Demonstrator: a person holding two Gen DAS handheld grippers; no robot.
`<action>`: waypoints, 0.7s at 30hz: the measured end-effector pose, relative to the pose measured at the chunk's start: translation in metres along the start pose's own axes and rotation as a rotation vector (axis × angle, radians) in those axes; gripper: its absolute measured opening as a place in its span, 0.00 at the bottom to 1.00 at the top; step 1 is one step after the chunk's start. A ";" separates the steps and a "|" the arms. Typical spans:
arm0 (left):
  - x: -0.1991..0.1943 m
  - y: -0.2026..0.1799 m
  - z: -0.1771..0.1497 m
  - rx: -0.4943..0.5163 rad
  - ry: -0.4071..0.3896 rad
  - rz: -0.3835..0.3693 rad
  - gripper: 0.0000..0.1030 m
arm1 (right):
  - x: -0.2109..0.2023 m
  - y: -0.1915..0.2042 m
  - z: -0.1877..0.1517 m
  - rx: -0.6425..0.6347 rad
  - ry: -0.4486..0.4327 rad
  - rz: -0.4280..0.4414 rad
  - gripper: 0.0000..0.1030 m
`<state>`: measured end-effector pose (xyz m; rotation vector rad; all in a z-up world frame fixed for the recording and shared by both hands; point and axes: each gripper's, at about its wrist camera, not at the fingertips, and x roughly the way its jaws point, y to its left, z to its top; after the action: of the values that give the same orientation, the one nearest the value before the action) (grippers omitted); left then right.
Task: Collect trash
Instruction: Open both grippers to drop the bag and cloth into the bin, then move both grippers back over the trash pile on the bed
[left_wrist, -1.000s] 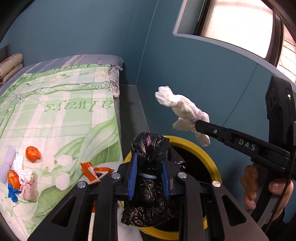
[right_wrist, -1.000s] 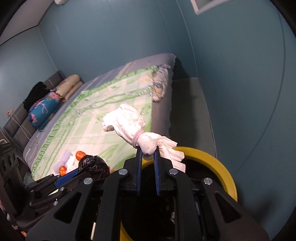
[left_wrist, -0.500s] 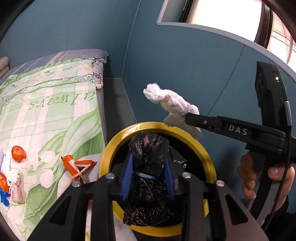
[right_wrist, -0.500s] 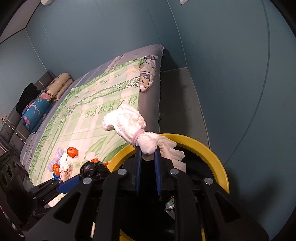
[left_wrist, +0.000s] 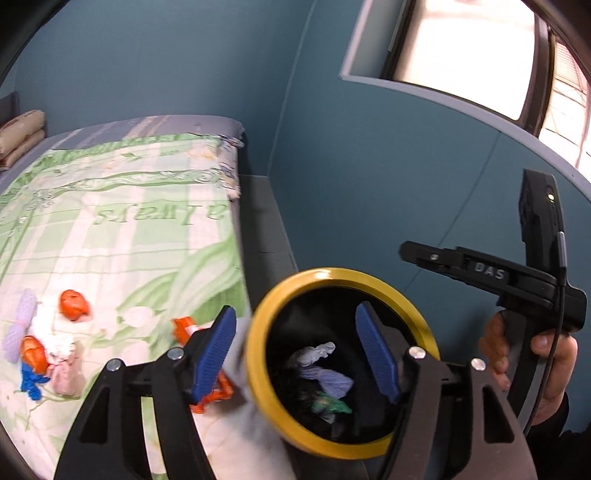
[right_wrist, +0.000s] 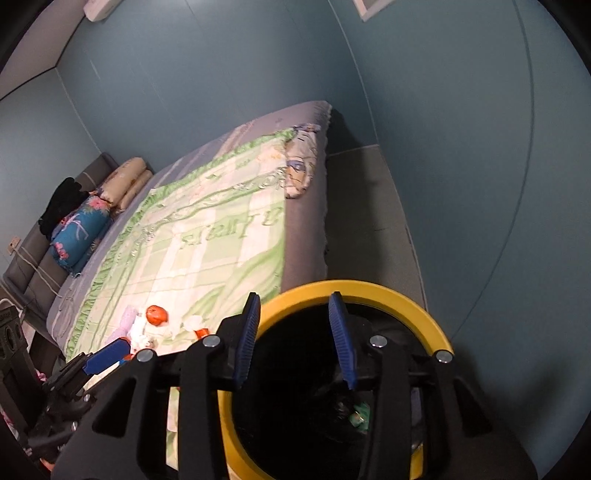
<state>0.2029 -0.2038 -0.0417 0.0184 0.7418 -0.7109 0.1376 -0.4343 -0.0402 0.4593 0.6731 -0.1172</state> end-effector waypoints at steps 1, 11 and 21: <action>-0.005 0.005 0.001 -0.004 -0.008 0.017 0.63 | -0.001 0.003 0.001 -0.010 -0.009 0.007 0.37; -0.064 0.052 0.007 -0.082 -0.110 0.142 0.71 | -0.013 0.063 0.011 -0.132 -0.078 0.094 0.49; -0.118 0.095 0.005 -0.145 -0.179 0.270 0.78 | -0.010 0.130 0.014 -0.247 -0.080 0.194 0.59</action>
<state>0.2023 -0.0627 0.0139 -0.0749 0.6027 -0.3941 0.1703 -0.3251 0.0240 0.2783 0.5530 0.1292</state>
